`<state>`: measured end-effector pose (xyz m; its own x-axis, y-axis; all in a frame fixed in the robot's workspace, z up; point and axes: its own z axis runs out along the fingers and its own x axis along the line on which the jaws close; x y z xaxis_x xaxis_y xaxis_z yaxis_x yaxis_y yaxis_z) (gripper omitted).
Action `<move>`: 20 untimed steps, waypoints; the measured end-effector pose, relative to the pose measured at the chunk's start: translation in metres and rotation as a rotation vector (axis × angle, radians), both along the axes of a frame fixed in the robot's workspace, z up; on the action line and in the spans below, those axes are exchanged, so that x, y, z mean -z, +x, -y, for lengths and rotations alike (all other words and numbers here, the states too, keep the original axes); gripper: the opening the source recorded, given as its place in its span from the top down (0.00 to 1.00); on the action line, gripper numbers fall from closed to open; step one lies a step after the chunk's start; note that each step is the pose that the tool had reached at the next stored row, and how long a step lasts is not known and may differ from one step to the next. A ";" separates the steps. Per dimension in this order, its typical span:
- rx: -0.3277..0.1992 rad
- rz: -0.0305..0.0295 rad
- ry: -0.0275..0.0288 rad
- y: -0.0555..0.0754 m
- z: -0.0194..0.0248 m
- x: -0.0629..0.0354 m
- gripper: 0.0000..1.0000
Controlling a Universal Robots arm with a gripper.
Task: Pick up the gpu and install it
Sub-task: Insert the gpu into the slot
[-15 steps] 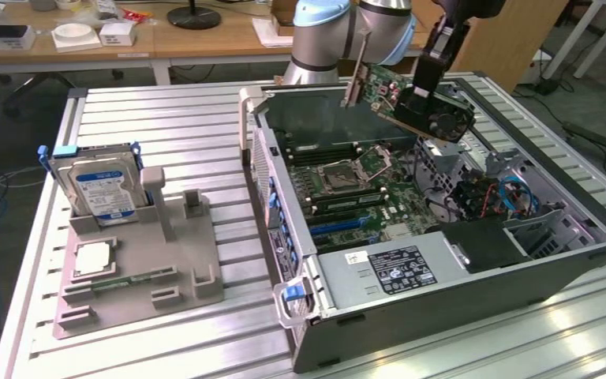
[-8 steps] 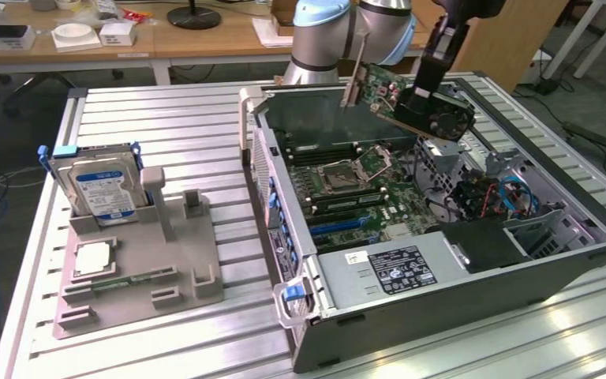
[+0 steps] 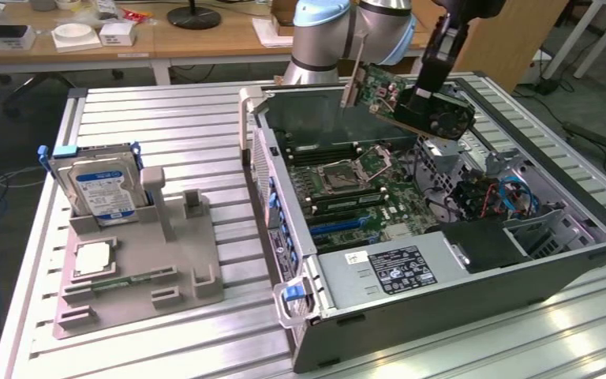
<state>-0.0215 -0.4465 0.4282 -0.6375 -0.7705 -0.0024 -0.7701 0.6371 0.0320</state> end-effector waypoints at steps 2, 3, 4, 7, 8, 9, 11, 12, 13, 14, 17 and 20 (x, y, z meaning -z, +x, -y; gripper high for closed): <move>-0.015 0.0000 0.0001 0.000 0.0000 0.0000 0.74; -0.023 0.0000 0.0002 0.000 0.0000 0.0000 0.74; -0.030 0.0000 0.0002 0.000 0.0000 0.0000 0.74; -0.054 0.0000 0.0006 0.000 0.0001 0.0000 0.74; -0.062 0.0000 0.0006 0.000 0.0001 0.0000 0.74; -0.071 0.0000 0.0007 0.000 0.0001 0.0000 0.74; -0.087 0.0000 0.0010 0.000 0.0001 0.0000 0.74; -0.096 0.0000 0.0011 0.000 0.0001 0.0000 0.74; -0.104 0.0000 0.0011 0.000 0.0001 0.0000 0.74; -0.113 0.0000 0.0013 0.000 0.0001 0.0000 0.74; -0.138 0.0000 0.0021 0.000 0.0001 0.0000 0.74; -0.162 0.0000 0.0025 0.000 0.0001 0.0000 0.74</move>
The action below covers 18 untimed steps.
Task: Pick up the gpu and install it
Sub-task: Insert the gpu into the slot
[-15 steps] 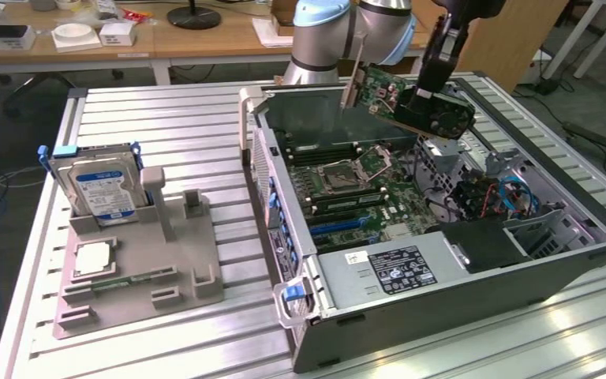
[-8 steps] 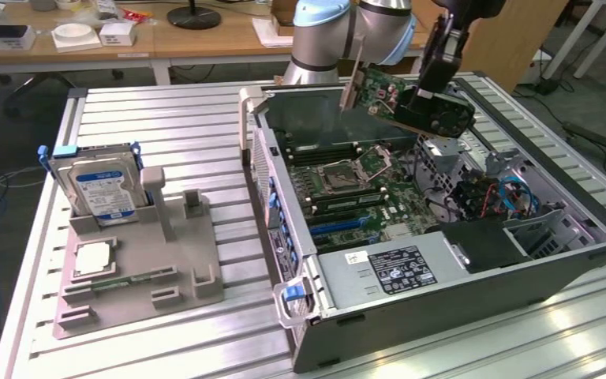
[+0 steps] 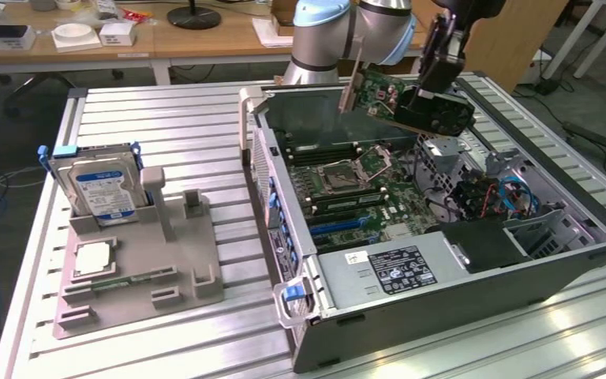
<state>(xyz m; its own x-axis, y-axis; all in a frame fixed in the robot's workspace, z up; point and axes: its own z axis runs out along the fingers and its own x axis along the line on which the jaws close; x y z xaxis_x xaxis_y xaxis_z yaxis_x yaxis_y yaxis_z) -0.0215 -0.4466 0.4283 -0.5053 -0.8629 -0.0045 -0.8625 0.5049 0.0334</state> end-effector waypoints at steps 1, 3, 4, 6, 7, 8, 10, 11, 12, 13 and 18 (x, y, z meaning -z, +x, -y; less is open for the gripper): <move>-0.008 0.0000 0.0001 0.000 0.0000 0.0000 0.74; -0.026 0.0000 0.0003 0.000 0.0000 0.0000 0.74; -0.034 0.0000 0.0003 0.000 0.0001 0.0001 0.74; -0.051 0.0000 0.0004 0.000 0.0001 0.0000 0.74; -0.059 0.0000 0.0004 0.000 0.0001 0.0000 0.74; -0.067 0.0000 0.0004 0.000 0.0002 0.0000 0.74; -0.080 0.0001 0.0007 0.000 0.0005 0.0001 0.74; -0.087 0.0001 0.0007 0.000 0.0006 0.0001 0.74; -0.094 0.0000 0.0006 0.000 0.0007 0.0001 0.74; -0.102 0.0000 0.0004 0.000 0.0008 0.0000 0.74; -0.149 0.0000 0.0004 0.000 0.0012 0.0000 0.74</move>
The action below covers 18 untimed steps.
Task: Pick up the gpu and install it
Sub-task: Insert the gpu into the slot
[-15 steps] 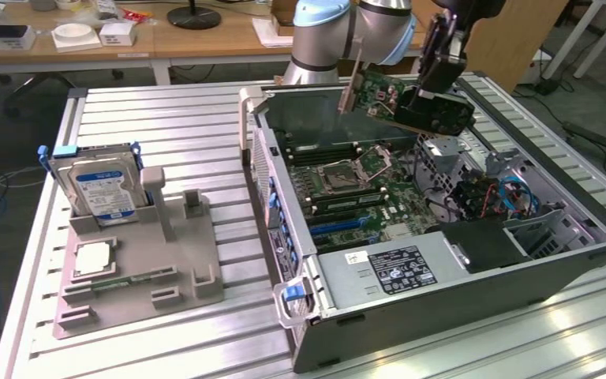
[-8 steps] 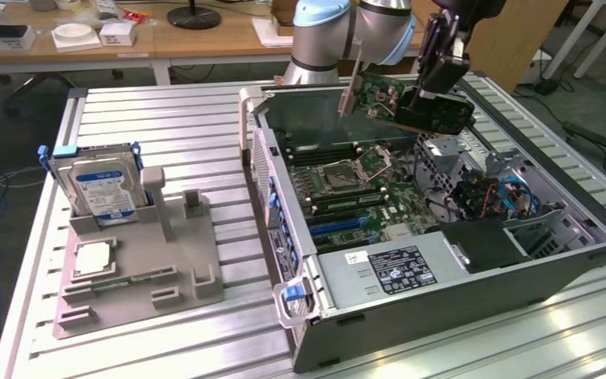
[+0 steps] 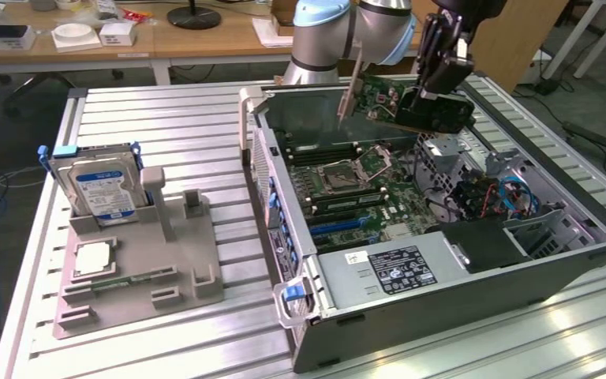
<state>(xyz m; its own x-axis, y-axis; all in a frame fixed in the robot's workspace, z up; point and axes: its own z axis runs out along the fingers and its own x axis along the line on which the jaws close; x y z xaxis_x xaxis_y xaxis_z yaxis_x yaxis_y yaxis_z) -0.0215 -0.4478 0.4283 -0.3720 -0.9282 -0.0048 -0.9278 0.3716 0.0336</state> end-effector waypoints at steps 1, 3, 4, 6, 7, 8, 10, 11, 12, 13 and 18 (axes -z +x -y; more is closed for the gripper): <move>-0.011 0.0000 0.0000 0.000 0.0000 0.0000 0.74; -0.034 0.0000 0.0001 0.000 0.0001 0.0001 0.74; -0.047 0.0000 0.0002 0.000 0.0000 0.0001 0.74; -0.072 0.0000 0.0001 0.000 0.0000 0.0001 0.74; -0.085 0.0000 0.0001 0.000 0.0000 0.0001 0.74; -0.098 0.0001 0.0002 0.000 0.0000 0.0002 0.74; -0.124 0.0000 0.0001 0.000 0.0000 0.0004 0.74; -0.136 0.0000 0.0001 0.000 0.0000 0.0005 0.74; -0.149 0.0000 0.0002 0.000 0.0000 0.0006 0.74; -0.161 0.0000 0.0001 0.000 0.0000 0.0007 0.74; -0.224 0.0000 0.0001 0.000 0.0000 0.0011 0.74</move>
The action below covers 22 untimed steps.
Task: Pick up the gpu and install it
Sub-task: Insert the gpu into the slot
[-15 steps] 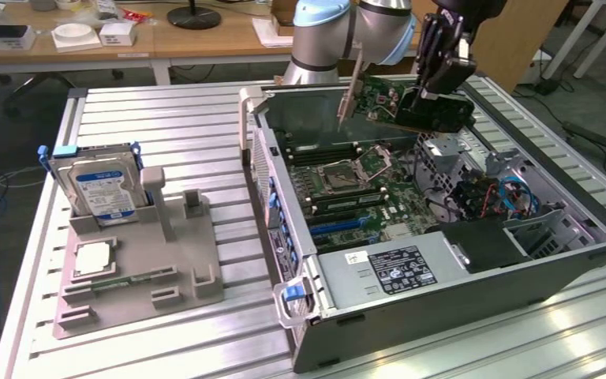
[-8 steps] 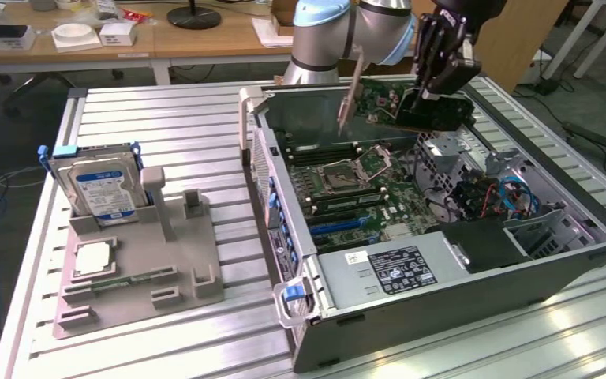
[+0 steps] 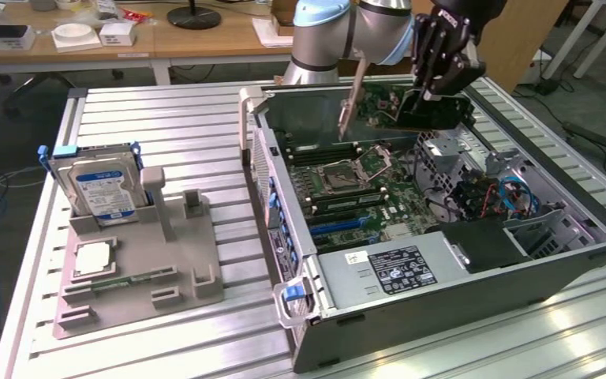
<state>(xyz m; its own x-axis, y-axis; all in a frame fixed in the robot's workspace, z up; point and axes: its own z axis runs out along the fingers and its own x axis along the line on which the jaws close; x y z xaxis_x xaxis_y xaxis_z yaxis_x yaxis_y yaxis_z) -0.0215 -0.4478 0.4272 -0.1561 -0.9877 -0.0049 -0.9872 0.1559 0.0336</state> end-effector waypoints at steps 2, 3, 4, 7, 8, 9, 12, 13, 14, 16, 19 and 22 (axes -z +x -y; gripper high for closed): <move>-0.028 0.0000 0.0001 0.000 0.0000 0.0002 0.74; -0.042 0.0000 0.0000 0.000 0.0000 0.0002 0.74; -0.056 0.0000 0.0001 0.000 0.0000 0.0004 0.74; -0.100 0.0000 0.0000 0.000 0.0000 0.0007 0.74; -0.114 0.0000 0.0000 0.000 0.0000 0.0007 0.74; -0.128 0.0000 0.0000 0.000 0.0000 0.0008 0.74; -0.146 -0.0001 -0.0001 0.000 0.0000 0.0008 0.74; -0.146 0.0000 0.0000 0.000 0.0000 0.0009 0.74; -0.146 0.0000 0.0000 0.000 0.0000 0.0009 0.74; -0.146 0.0020 -0.0002 0.000 0.0000 0.0009 0.74; -0.146 0.0305 -0.0016 -0.001 -0.0001 0.0011 0.74; -0.142 0.0353 -0.0006 -0.001 -0.0010 0.0032 0.74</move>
